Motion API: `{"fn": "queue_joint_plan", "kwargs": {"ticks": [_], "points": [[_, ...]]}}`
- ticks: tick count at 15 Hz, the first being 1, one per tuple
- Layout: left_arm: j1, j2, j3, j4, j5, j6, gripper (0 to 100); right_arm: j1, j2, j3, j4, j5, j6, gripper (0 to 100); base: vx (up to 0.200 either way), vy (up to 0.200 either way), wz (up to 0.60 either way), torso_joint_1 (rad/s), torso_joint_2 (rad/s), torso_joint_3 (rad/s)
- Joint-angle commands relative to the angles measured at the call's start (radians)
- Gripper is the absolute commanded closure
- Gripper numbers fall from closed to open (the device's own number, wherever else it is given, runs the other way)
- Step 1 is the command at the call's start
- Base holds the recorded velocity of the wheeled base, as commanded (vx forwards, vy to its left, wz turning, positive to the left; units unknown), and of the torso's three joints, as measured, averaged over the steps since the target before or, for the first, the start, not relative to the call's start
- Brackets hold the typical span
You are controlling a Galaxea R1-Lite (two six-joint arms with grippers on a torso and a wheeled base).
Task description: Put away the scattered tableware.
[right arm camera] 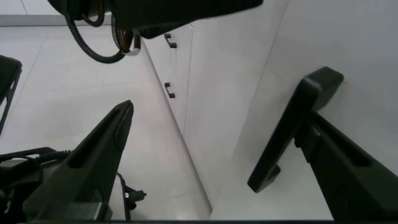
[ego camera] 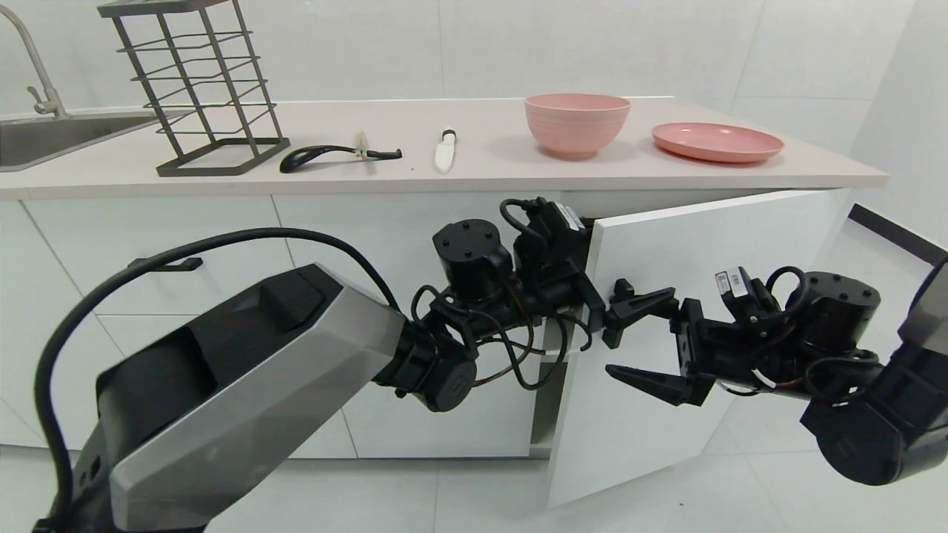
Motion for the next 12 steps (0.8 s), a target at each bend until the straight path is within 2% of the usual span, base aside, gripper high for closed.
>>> {"fn": "queue_joint_plan", "kwargs": {"ticks": [1,4,7,10,12], "points": [[-0.027,0.006,-0.005,-0.006,-0.002,-0.002,0,-0.021,0.031,-0.003,0.002,-0.006,0.001,0,0.000,0.000,0.00,0.000,0.00,0.000],[-0.028,0.006,-0.007,-0.020,0.001,-0.017,0,-0.061,0.052,-0.003,0.002,-0.006,-0.001,0,0.000,0.000,0.00,0.000,0.00,0.000],[-0.028,0.006,-0.003,-0.023,0.006,-0.017,0,-0.085,0.057,0.005,0.002,-0.006,-0.002,0,0.000,0.000,0.00,0.000,0.00,0.000],[-0.028,0.006,0.023,-0.064,0.016,-0.012,0,-0.087,-0.027,0.129,-0.009,-0.010,-0.004,0,0.000,0.000,0.00,0.000,0.00,0.000],[-0.027,0.006,0.032,-0.063,0.033,-0.009,0,-0.090,-0.113,0.200,-0.009,-0.064,-0.007,0,0.000,0.000,0.00,0.000,0.00,0.000]]}}
